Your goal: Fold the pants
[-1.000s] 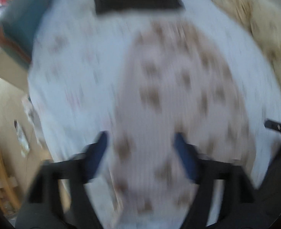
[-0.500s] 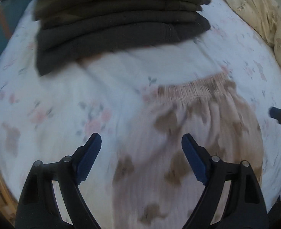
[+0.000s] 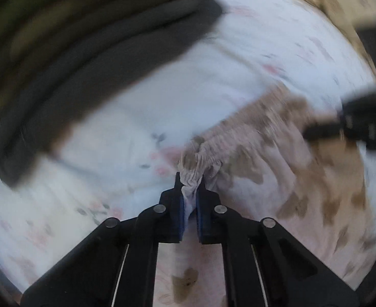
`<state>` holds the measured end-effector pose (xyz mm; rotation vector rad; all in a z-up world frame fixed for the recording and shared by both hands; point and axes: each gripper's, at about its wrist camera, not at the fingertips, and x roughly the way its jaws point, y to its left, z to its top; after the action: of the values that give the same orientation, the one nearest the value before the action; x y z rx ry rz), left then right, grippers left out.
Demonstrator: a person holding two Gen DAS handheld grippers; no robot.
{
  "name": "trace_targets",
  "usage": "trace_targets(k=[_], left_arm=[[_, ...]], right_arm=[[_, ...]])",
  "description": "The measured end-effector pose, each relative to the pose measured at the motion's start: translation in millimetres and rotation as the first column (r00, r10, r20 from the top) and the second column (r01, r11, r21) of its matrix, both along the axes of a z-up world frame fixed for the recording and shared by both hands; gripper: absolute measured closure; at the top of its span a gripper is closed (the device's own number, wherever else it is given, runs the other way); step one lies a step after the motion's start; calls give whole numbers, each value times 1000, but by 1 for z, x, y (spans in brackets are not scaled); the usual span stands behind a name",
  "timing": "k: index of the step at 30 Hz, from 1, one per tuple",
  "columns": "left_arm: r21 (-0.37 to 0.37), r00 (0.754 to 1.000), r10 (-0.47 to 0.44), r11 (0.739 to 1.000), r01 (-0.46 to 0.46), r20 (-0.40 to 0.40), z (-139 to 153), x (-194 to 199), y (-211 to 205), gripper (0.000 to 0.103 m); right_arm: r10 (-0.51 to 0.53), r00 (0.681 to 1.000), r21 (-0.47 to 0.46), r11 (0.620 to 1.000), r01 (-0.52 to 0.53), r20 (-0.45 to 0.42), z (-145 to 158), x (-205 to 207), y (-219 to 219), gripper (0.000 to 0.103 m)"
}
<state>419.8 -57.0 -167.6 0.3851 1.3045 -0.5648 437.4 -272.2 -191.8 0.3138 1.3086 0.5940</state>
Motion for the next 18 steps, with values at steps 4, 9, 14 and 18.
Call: trace_targets(k=[4,9,14,18], left_arm=[[1,998,27,1000,-27,64,25,12,-7,99],[-24,954,48,999,-43,294,97,30,-23,99],[-2,888,-7,1000,10,460,143,20,-30,98],[-69,879,-37,994,79,475,159,-10,-19,98]], right_arm=[[2,997,-24,1000,0,72,29,17,-16,100],[-44,980,-73,996,59,196,81,50,-27,100],[-5,925,-103,993,48,381,146,52,-25,100],[129,910,-147,986,-76,393,161,19,-21,100]])
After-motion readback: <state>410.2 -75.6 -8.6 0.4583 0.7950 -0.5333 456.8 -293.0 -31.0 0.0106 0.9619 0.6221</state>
